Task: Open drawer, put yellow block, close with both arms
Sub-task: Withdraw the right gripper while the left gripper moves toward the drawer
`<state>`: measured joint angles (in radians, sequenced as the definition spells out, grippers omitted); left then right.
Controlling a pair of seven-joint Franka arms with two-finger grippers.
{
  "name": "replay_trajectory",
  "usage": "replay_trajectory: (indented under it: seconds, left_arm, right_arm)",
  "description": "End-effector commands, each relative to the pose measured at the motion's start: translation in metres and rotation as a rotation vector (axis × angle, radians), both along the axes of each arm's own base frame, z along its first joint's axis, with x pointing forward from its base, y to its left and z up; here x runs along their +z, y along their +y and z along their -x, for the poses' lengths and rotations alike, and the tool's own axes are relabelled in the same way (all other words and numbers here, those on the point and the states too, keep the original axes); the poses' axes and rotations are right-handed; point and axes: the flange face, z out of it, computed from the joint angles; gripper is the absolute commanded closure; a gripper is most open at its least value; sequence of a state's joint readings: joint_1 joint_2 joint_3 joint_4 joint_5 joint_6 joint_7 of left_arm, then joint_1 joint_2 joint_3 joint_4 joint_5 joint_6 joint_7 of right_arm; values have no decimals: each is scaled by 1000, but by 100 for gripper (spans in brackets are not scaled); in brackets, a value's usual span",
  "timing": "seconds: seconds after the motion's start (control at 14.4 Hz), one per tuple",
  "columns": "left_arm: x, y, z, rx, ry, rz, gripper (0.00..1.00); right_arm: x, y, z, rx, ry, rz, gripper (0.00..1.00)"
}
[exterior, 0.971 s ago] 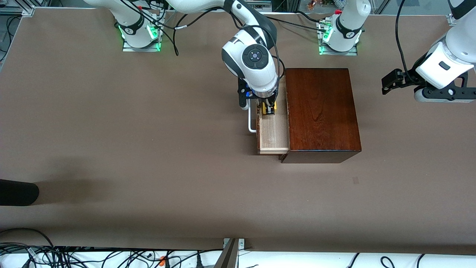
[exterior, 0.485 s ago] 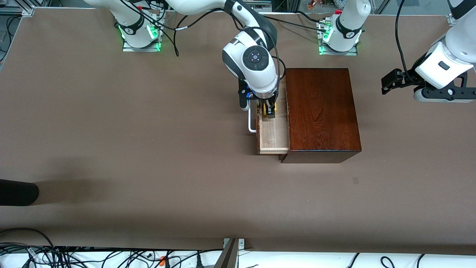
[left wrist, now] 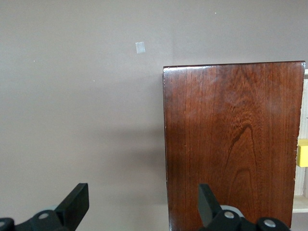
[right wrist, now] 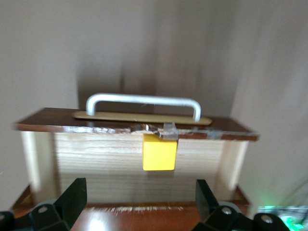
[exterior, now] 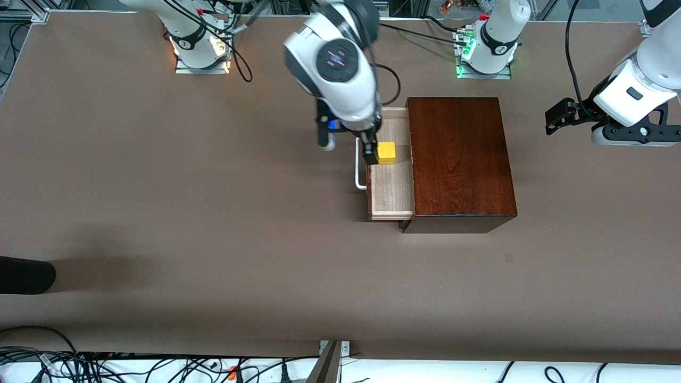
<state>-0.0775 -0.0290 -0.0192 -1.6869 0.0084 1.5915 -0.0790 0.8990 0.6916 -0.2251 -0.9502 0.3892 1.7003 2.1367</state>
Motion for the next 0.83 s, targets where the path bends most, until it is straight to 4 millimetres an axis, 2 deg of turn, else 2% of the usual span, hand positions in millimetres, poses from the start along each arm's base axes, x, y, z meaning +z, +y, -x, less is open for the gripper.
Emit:
replay_trajectory:
  seconds: [0.0,0.07,0.28,0.35,0.62,0.76]
  left_arm:
    - [8,-2,0,-22,-2,18,0]
    - [9,-2,1,-24,-3,16,0]
    - [13,-7,-1,-31,-10,25,0]
    - [6,-11,-2,-45,11,28,0]
    - [5,-19,0,-174,29,42,0]
    - [2,-40,7,-269,61,46,0]
  right_arm:
    - [49,-75,-24,194,19,-20,0]
    - [68,-104,-26,312,20,-16,0]
    - [79,-194,-44,609,33,26,0]
    - [82,-223,-47,689,22,20,0]
    - [86,-309,-44,1026,-15,79,0]
    - [87,-357,-41,1169,-62,92,0]
